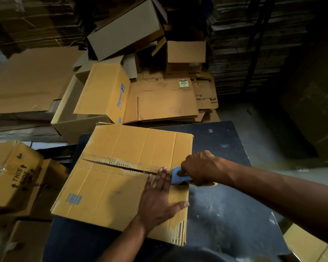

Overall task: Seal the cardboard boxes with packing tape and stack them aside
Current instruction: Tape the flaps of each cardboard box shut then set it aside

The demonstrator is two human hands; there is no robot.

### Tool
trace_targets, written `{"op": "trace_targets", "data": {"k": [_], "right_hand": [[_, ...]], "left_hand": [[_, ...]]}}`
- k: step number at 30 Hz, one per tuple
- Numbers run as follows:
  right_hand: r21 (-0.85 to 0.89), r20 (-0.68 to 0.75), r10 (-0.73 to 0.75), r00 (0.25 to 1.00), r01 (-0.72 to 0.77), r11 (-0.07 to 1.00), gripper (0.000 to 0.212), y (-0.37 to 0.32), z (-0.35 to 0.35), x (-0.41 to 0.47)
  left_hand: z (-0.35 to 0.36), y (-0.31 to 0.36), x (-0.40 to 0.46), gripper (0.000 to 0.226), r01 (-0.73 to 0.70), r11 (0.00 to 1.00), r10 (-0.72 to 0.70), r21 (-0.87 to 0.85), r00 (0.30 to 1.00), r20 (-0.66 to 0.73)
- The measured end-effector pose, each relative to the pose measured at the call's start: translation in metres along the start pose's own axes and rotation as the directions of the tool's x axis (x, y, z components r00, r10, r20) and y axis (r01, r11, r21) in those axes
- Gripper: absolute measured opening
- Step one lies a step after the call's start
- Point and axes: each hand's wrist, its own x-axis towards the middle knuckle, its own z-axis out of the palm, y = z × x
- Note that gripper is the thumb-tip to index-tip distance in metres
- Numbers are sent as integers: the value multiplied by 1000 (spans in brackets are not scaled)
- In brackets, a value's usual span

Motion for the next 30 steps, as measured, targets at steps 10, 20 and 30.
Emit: {"op": "trace_targets", "data": {"k": [10,20,30], "right_hand": [[162,26,-22,999,17,987,57,48,31,-55],[243,119,46,992,-74,967,59,81,59,-92],[259,50,88,995,-98,961,47,60,77,-48]], "left_hand": [[-18,9,2,137,44,991,-62,128,988,144],[-21,20,1,139,99,985,-116,138,985,125],[-51,51,22,117,-108,959,44,261,970,238]]}}
